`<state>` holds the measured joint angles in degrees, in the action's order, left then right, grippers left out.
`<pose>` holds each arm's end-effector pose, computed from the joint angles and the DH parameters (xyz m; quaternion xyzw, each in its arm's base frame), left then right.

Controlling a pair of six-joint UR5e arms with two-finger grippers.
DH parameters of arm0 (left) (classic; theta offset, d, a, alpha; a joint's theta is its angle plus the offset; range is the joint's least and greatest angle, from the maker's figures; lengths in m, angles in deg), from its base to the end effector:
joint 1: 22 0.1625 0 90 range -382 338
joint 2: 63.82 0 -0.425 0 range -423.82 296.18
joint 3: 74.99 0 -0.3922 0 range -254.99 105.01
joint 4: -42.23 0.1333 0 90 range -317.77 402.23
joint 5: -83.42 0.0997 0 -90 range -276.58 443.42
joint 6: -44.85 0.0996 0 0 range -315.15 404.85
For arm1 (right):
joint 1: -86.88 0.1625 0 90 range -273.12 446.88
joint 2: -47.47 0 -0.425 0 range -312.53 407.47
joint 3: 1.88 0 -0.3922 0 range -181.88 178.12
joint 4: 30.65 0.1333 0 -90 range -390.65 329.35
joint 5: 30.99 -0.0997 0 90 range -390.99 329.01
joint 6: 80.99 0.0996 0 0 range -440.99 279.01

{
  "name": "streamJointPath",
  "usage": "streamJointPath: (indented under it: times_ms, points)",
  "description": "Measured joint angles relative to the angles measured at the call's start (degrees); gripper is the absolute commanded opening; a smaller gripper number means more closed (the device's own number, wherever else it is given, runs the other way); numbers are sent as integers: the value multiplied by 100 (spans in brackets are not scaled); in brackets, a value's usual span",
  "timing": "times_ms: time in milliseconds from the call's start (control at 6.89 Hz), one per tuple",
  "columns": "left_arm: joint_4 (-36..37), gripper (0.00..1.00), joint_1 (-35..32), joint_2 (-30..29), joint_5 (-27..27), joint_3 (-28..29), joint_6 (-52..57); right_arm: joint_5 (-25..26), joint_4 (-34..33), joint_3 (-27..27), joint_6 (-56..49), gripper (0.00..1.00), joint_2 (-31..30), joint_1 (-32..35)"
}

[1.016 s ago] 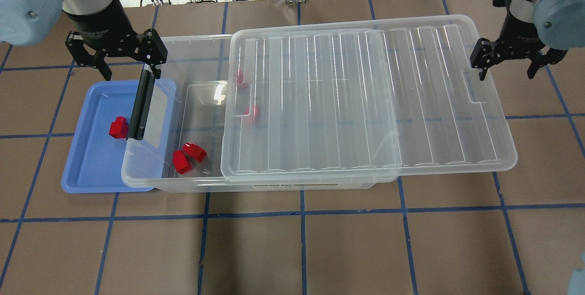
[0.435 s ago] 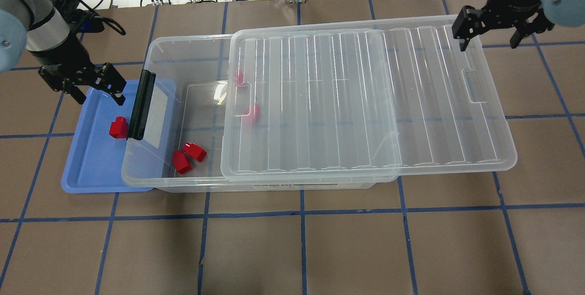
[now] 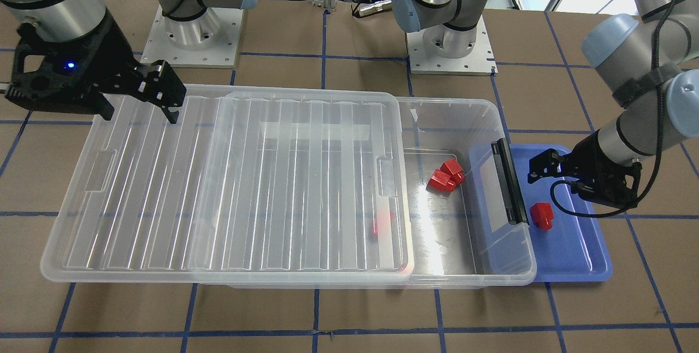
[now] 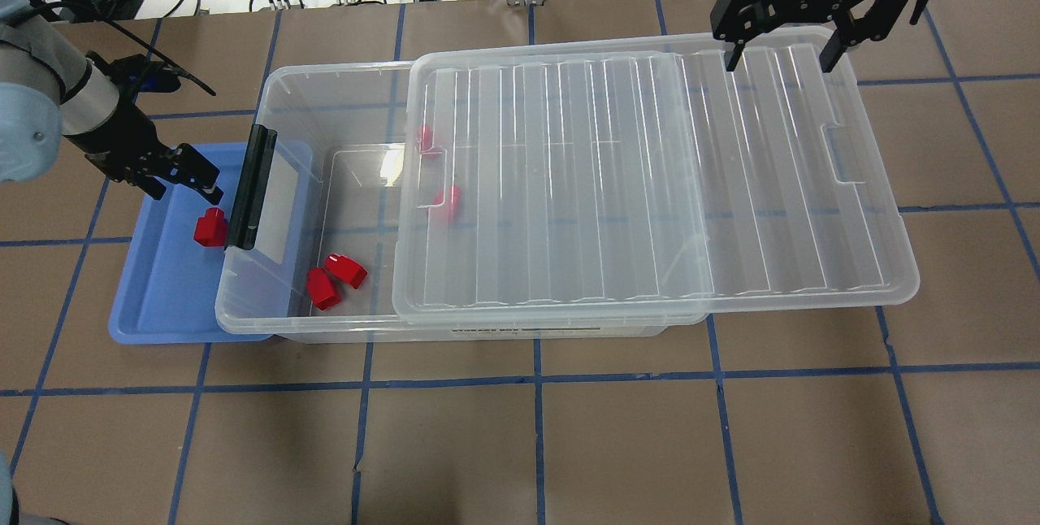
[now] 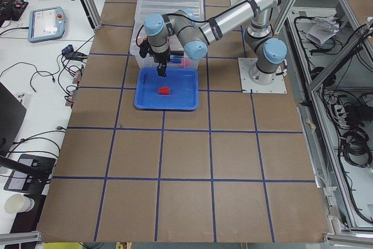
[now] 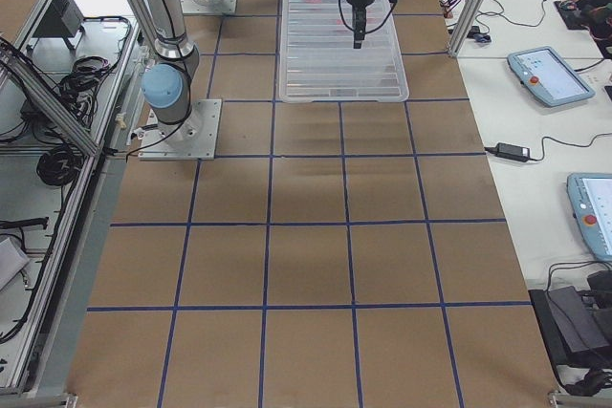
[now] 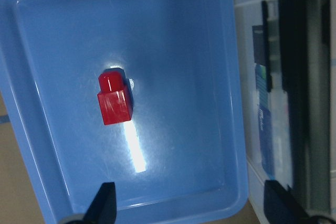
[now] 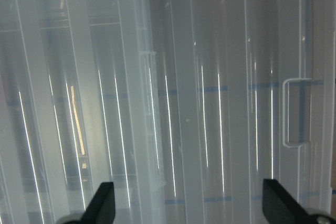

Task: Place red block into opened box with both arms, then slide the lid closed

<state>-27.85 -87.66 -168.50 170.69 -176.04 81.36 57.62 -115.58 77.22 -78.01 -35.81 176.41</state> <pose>0.1010 -0.5581 0.2943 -0.1046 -0.9929 -0.0316 0.0462 0.1313 -0.5401 0.5121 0.0302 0.9994 0.0080 0.0120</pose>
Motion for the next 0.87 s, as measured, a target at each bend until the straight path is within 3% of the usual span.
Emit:
streamJointPath:
  times_ms: [290,726,871]
  points:
    - [690,100,308,-165,-18,-391,222,-31,91,122,93,100,-70,100]
    - [1857,96,467,-595,-41,-877,-408,-38,84,303,109,100,-191,125]
    - [1963,74,465,-770,-53,-915,-562,-27,84,309,108,100,-206,126]
